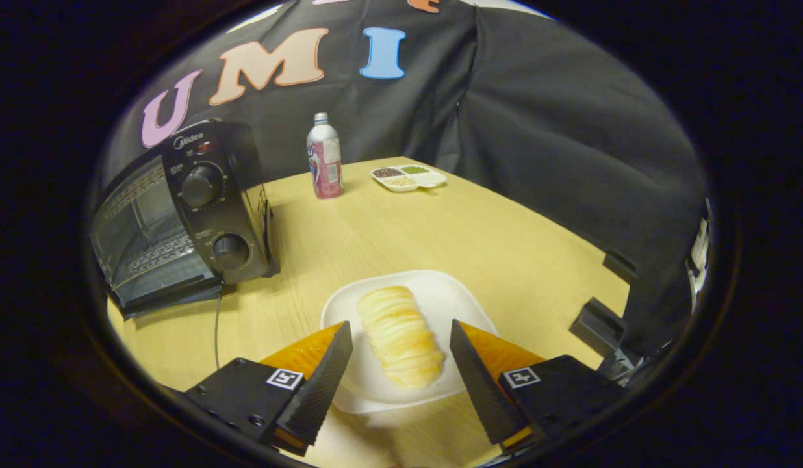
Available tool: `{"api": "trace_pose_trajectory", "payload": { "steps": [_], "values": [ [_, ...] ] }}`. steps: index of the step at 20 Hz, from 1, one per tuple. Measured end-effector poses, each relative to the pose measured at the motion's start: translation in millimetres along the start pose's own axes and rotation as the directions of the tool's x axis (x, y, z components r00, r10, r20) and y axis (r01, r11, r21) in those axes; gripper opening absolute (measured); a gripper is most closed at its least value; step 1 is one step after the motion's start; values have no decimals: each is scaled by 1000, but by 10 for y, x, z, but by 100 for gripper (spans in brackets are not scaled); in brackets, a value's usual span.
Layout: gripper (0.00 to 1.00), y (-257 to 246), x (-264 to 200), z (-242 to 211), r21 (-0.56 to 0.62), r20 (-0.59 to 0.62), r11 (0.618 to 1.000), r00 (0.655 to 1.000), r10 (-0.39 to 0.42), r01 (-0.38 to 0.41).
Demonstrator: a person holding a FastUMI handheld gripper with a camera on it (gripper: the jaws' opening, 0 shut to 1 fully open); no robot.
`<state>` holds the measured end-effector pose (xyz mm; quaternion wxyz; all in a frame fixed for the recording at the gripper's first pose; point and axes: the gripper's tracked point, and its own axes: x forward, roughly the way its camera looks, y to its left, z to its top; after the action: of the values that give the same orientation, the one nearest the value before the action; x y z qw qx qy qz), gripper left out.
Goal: Open the toaster oven, put the food inside, and close the toaster oven door.
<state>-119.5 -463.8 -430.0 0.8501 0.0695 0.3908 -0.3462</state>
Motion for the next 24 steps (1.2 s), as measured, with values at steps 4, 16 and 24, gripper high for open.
{"api": "trace_pose_trajectory", "payload": {
  "steps": [4, 16, 24],
  "values": [
    [81, 40, 63, -32, 15, -20, 1000, 1000, 16, -15],
    [43, -56, -224, 116, -157, -2, 981, 993, -117, 115],
    [43, 12, -776, 477, -15, 121, 991, 984, -132, 135]
  ]
}}
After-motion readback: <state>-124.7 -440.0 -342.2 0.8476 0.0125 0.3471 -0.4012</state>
